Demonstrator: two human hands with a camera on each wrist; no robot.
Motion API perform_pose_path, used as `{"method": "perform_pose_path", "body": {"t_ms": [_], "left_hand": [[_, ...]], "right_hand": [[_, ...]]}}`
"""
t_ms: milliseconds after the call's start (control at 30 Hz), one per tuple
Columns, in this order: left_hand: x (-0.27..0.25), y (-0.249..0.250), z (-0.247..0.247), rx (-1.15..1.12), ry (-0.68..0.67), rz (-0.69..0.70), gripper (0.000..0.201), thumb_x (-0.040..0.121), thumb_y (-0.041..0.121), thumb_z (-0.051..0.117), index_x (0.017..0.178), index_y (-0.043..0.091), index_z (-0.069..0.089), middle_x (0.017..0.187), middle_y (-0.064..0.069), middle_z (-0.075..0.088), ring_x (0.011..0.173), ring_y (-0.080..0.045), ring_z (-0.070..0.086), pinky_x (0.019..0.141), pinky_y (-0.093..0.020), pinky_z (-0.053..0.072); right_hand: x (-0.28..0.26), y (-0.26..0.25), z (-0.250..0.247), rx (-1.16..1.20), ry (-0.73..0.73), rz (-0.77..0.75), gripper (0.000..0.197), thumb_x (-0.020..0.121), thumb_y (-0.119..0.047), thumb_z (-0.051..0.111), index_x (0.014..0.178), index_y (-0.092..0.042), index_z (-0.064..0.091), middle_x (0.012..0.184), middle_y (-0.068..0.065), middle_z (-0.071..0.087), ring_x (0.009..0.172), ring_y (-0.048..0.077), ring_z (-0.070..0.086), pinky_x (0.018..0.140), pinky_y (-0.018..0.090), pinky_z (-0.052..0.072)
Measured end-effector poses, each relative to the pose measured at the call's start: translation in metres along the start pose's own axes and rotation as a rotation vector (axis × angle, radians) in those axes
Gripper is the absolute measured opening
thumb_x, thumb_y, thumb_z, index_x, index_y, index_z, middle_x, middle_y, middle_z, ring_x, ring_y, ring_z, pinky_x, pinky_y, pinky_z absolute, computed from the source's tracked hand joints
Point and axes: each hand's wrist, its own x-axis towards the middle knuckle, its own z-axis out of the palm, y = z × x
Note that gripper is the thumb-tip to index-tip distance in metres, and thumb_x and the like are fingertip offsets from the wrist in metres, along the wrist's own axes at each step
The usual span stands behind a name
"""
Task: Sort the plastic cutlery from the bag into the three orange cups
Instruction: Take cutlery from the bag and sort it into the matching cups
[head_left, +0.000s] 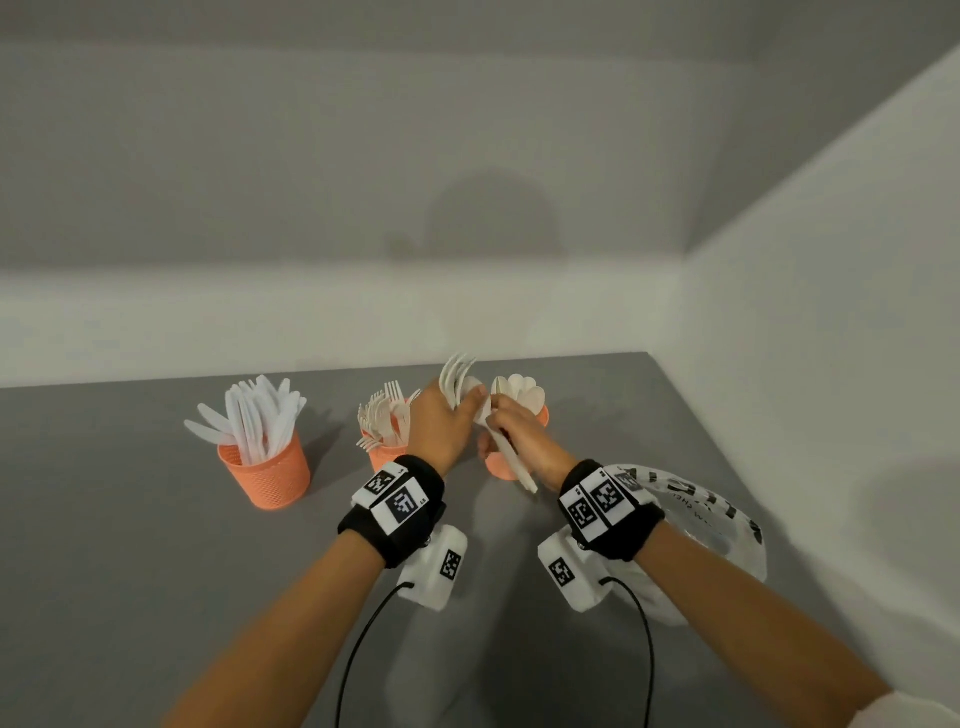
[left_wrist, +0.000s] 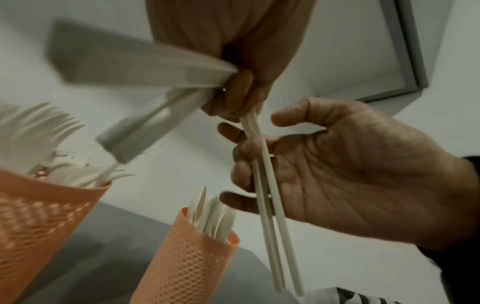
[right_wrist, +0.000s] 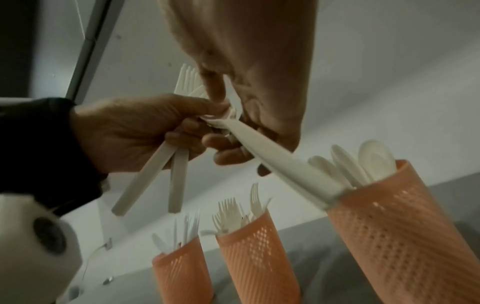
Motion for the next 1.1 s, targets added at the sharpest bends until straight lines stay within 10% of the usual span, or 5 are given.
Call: {"method": "perform_pose_path", "body": {"t_ms": [133, 400, 700, 933, 1100], "left_hand": [[0.011, 0.016, 0.001, -0.165, 0.01, 0.025, 0.019, 0.086, 0.026, 0.064, 0.072, 0.013, 0.062, 0.053, 0.013, 0.055, 0.046, 0.004, 0.051, 0.05, -0.011, 0.038], [0.061, -0.015, -0.033, -0.382, 0.404, -0.123, 0.044, 0.093, 0.035, 0.05, 0.056, 0.015, 0.04, 0.04, 0.009, 0.041, 0.037, -0.005, 0.035, 0.043, -0.017, 0.034], [0.08, -0.058, -0.026, -0.217, 0.357, -0.101, 0.045, 0.096, 0.038, 0.041, 0.061, 0.012, 0.046, 0.055, -0.005, 0.049, 0.052, -0.013, 0.047, 0.057, -0.016, 0.042], [0.072, -0.094, -0.026, 0.443, 0.148, 0.093, 0.063, 0.085, 0.05, 0.024, 0.067, 0.001, 0.061, 0.064, -0.015, 0.063, 0.065, -0.033, 0.056, 0.069, -0.034, 0.04], [0.078, -0.105, -0.032, 0.548, 0.134, 0.136, 0.041, 0.087, 0.035, 0.04, 0.068, 0.002, 0.054, 0.067, -0.018, 0.059, 0.068, -0.035, 0.053, 0.065, -0.034, 0.033]], "right_hand": [[0.023, -0.01, -0.012, 0.157, 0.218, -0.028, 0.032, 0.093, -0.004, 0.026, 0.076, -0.014, 0.052, 0.045, -0.007, 0.037, 0.04, 0.004, 0.033, 0.048, 0.021, 0.029], [0.049, -0.021, -0.064, 0.553, 0.58, -0.178, 0.032, 0.089, -0.003, 0.026, 0.062, -0.012, 0.041, 0.035, -0.012, 0.033, 0.037, 0.005, 0.031, 0.049, 0.019, 0.035], [0.075, 0.008, -0.052, 0.727, 0.546, -0.035, 0.014, 0.074, -0.012, 0.04, 0.06, -0.012, 0.039, 0.034, -0.006, 0.033, 0.034, 0.007, 0.035, 0.043, 0.016, 0.039], [0.086, 0.041, -0.048, 0.261, 0.719, 0.0, 0.014, 0.067, 0.002, 0.042, 0.068, -0.011, 0.049, 0.06, -0.001, 0.049, 0.054, 0.007, 0.051, 0.05, 0.014, 0.042], [0.089, 0.047, -0.046, -0.088, 0.717, -0.077, 0.035, 0.076, 0.009, 0.042, 0.097, -0.016, 0.054, 0.087, 0.002, 0.057, 0.079, 0.02, 0.054, 0.068, 0.028, 0.044]]}}
